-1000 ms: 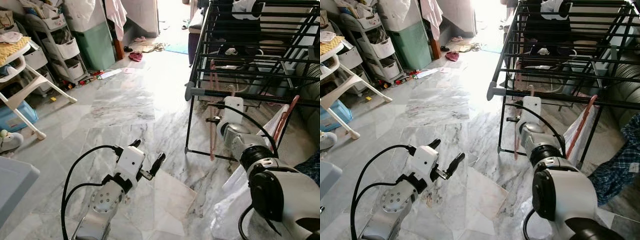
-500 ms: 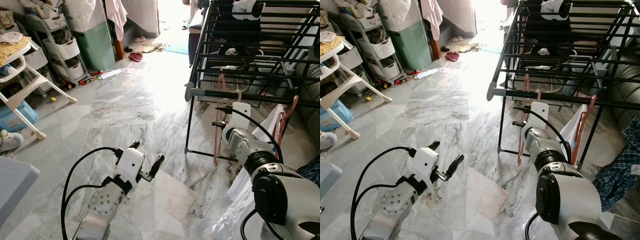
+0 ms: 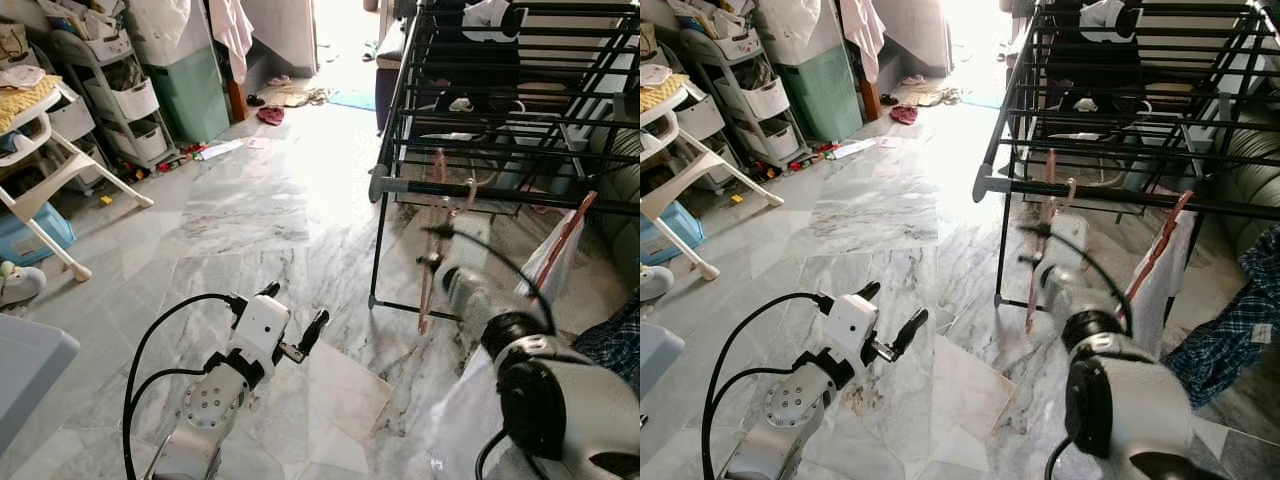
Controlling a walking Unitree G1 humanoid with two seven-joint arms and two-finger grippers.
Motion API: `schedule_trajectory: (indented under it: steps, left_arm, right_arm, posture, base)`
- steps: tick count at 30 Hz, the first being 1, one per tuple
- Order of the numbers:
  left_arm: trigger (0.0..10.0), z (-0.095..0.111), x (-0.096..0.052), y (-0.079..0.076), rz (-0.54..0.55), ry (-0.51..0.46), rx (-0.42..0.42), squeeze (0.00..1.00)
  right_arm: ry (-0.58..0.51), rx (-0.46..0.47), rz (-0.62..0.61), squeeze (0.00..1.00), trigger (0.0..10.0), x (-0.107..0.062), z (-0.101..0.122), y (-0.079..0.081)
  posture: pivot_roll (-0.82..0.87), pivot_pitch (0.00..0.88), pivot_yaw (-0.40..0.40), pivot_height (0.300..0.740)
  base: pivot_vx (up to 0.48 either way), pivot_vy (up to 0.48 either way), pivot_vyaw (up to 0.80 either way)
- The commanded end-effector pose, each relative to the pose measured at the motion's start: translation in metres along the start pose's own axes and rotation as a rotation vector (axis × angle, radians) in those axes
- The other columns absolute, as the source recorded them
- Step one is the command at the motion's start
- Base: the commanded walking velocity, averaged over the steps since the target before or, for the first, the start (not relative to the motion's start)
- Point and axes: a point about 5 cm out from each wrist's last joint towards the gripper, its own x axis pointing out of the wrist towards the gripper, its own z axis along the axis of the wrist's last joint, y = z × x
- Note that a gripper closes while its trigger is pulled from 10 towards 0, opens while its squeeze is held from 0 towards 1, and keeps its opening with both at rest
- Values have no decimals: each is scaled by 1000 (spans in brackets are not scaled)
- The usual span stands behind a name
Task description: Hang hanger
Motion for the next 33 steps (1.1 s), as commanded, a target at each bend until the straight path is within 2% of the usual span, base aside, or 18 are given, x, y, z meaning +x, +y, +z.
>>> schedule_trajectory:
  steps: [1,17,29,33]
  left_arm:
    - [10000,1,1,1,0,-4,13,0]
    - [10000,0,3,2,1,-4,12,0]
    - [10000,-1,6,2,-7,-3,13,0]
    - [10000,-3,6,2,-7,-2,14,0]
  right_arm:
    - [-32,-31,0,1000,10000,-1,10,2]
    - [-95,-82,15,1000,10000,-2,20,-5]
    - [-107,-83,30,1000,10000,-3,16,-4]
    - [-102,-90,30,1000,10000,-5,7,-4]
  posture:
    - [58,16,71,740]
    - [48,13,74,740]
    - [19,0,78,740]
    - [12,0,77,740]
  base:
    - [0,0,0]
    - [0,0,0]
    - [0,0,0]
    - [0,0,0]
